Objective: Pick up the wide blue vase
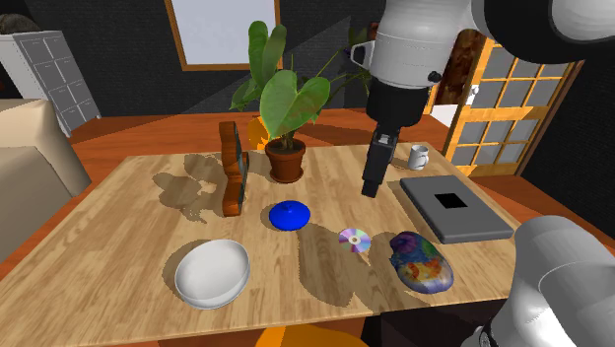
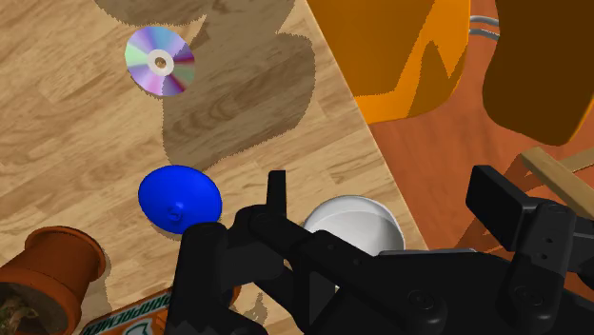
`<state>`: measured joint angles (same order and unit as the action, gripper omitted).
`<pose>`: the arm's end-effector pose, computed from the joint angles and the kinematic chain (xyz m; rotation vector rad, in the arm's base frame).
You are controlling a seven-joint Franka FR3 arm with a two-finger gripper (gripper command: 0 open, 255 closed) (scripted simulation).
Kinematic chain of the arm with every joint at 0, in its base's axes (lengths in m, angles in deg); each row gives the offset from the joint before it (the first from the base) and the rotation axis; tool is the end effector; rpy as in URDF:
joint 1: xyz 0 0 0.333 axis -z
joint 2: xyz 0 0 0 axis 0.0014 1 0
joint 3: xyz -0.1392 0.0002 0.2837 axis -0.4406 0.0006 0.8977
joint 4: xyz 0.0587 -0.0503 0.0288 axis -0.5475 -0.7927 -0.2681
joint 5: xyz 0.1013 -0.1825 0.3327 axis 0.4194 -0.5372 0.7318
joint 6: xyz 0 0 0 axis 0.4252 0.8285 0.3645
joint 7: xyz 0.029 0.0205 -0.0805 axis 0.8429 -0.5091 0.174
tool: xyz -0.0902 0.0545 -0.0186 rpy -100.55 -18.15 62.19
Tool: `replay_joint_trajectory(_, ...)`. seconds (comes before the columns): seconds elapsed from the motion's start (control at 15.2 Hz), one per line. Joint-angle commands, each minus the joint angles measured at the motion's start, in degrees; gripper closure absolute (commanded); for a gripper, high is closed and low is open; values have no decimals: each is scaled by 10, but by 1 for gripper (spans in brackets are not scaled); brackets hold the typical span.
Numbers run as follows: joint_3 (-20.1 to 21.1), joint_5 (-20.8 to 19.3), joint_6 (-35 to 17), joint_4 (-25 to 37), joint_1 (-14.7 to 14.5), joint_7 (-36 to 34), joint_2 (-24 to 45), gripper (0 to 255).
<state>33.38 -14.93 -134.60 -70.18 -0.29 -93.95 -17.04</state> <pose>0.3215 -0.0395 0.6100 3.0787 -0.2697 0.1284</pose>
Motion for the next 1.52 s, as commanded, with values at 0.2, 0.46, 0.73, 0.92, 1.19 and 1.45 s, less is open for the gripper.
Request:
replay_joint_trajectory(0.2,-25,-13,-47,-13,6,22,34,0)
replay_joint_trajectory(0.46,-59,-26,-109,-20,14,51,89,0)
replay_joint_trajectory(0.73,-92,-32,-169,-15,19,82,154,0)
replay_joint_trajectory(0.92,-116,-30,-211,-3,21,107,208,0)
replay_joint_trajectory(1.19,-147,-17,-262,23,23,144,287,0)
replay_joint_trajectory(1.45,-173,10,-306,60,26,187,372,0)
